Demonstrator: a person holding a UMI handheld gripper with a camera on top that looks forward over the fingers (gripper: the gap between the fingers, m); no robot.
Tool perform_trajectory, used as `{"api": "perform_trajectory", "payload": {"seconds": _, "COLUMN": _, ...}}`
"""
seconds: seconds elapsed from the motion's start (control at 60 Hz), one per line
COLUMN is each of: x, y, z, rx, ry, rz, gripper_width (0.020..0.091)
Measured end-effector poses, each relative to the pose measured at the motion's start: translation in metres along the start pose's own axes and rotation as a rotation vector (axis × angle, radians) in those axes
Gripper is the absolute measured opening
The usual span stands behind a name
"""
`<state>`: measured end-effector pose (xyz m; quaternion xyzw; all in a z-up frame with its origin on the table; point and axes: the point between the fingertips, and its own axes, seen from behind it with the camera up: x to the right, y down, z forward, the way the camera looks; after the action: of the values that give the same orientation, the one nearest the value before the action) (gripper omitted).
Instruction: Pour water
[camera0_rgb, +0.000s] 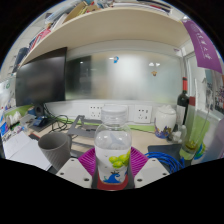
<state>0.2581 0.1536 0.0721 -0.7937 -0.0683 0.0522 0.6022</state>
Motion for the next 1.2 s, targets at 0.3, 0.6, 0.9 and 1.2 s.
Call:
{"api": "perform_trajectory", "payload": {"seconds": 0.3, "x": 0.000, "y": 0.008, "z": -0.003, "rx": -0.027, "ry": 0.017, "rz": -0.024, "gripper_width": 0.0739}}
{"api": "perform_trajectory", "payload": {"seconds": 0.6, "x": -0.002, "y": 0.016, "z": -0.100, "rx": -0.121, "ry": 0.129, "rz": -0.015, "gripper_width": 0.0854}}
{"api": "perform_trajectory", "payload": {"seconds": 0.9, "x": -0.033, "y": -0.052, "z": -0.218, "rx": -0.092, "ry": 0.242, "rz": 0.068, "gripper_width": 0.0848}}
{"api": "perform_trajectory", "payload": {"seconds": 1.2, "x": -0.067, "y": -0.084, "z": -0.275, "rx": -0.033, "ry": 0.262, "rz": 0.061, "gripper_width": 0.0846}}
